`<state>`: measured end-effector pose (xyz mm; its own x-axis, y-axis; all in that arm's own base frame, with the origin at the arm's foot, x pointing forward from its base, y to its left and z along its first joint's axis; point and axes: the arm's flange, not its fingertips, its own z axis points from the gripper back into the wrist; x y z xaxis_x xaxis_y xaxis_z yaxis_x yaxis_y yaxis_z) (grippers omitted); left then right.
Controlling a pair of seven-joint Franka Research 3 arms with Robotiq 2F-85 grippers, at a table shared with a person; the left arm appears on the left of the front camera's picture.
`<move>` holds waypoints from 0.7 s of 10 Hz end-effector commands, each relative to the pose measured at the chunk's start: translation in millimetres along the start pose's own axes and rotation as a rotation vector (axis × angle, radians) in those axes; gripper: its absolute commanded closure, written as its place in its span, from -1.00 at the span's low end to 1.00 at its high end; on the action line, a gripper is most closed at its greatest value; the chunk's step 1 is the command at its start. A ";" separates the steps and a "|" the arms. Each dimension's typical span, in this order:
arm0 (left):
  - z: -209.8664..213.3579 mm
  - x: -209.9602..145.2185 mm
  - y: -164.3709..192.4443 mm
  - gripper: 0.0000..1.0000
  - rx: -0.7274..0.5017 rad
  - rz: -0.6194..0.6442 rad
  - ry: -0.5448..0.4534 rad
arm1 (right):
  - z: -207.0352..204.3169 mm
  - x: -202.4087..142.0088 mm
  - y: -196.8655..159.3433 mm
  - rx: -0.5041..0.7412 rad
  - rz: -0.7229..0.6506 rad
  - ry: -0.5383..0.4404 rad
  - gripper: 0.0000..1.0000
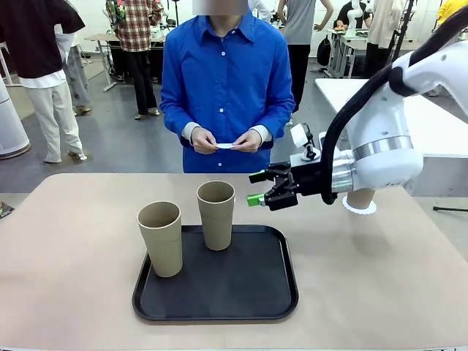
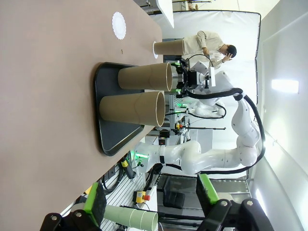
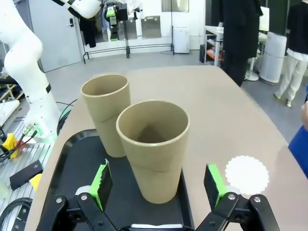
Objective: Place coasters on the table and set cups on them.
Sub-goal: Take one Reusable plastic cup from the Flat Tray and place it on a coaster set by the human.
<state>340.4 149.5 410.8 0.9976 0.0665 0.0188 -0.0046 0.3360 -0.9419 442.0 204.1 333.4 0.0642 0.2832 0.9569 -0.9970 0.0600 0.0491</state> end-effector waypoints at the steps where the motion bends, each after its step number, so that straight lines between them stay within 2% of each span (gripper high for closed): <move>1: 2.0 -1.1 -1.3 -1.00 -0.012 -0.007 -0.002 | -1.9 -8.8 -1.8 0.033 0.019 -0.017 -1.00; 5: 2.0 -1.1 -1.3 -1.00 -0.012 -0.007 -0.002 | 3.6 -26.7 4.2 0.069 0.025 -0.023 -1.00; 6: 2.0 -1.1 -1.3 -1.00 -0.012 -0.007 -0.002 | 5.0 -24.4 8.3 0.032 -0.007 0.001 -1.00; 7: 2.0 -1.1 -1.3 -1.00 -0.012 -0.007 -0.002 | 1.3 -16.9 1.0 0.047 0.003 -0.019 -1.00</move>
<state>340.4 149.5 410.8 0.9976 0.0665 0.0188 -0.0047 0.3360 -0.9419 439.2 195.5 315.1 0.0668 0.2674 0.9613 -0.9978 0.0191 0.0640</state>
